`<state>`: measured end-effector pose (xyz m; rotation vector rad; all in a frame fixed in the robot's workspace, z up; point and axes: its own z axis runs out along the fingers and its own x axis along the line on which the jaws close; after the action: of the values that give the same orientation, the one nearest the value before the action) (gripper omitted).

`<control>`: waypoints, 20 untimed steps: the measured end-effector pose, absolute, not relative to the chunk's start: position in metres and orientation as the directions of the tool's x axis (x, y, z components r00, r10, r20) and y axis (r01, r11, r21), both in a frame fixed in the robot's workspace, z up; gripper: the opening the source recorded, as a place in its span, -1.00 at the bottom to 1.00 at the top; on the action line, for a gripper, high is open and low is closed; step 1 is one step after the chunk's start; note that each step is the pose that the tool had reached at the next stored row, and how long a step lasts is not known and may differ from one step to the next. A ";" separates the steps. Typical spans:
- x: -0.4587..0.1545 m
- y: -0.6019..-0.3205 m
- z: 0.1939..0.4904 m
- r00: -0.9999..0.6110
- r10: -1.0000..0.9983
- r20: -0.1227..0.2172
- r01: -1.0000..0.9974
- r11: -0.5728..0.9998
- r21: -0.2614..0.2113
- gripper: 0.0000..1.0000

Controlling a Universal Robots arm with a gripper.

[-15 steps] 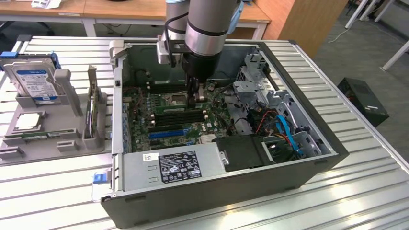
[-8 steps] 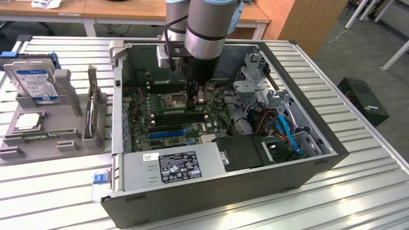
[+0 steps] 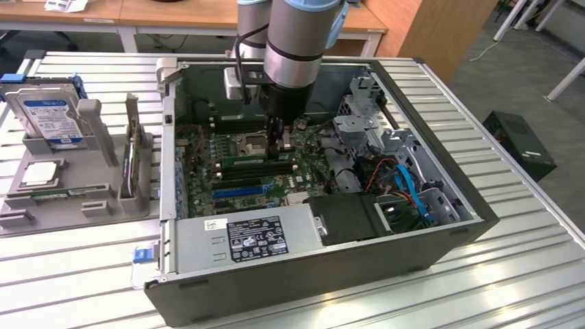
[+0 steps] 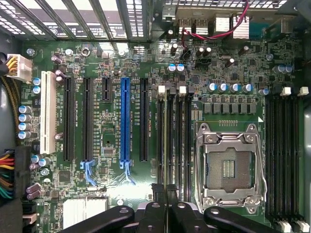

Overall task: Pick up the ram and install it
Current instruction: 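Insert the ram into the slot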

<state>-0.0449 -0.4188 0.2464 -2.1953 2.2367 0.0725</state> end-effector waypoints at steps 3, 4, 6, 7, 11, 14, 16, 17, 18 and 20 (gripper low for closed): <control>-0.045 -0.419 0.246 -0.019 -0.999 -0.037 -0.999 0.018 0.028 -0.76; -0.045 -0.419 0.246 -0.019 -0.999 -0.037 -0.999 0.018 0.028 -0.76; -0.044 -0.419 0.246 -0.019 -0.999 -0.037 -0.999 0.018 0.028 -0.76; -0.043 -0.419 0.246 -0.019 -0.999 -0.037 -0.999 0.018 0.028 -0.76; -0.043 -0.419 0.246 -0.019 -0.999 -0.038 -0.999 0.018 0.028 -0.76; -0.043 -0.419 0.244 -0.019 -0.999 -0.037 -0.999 0.018 0.028 -0.76; -0.043 -0.419 0.242 -0.019 -0.999 -0.037 -0.999 0.018 0.028 -0.76; -0.043 -0.419 0.241 -0.019 -0.999 -0.037 -0.999 0.018 0.028 -0.76; -0.043 -0.419 0.241 -0.019 -0.999 -0.037 -0.999 0.018 0.028 -0.76; -0.043 -0.419 0.241 -0.019 -0.999 -0.037 -0.999 0.018 0.028 -0.76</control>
<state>-0.0432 -0.4188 0.2408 -2.1955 2.2368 0.0723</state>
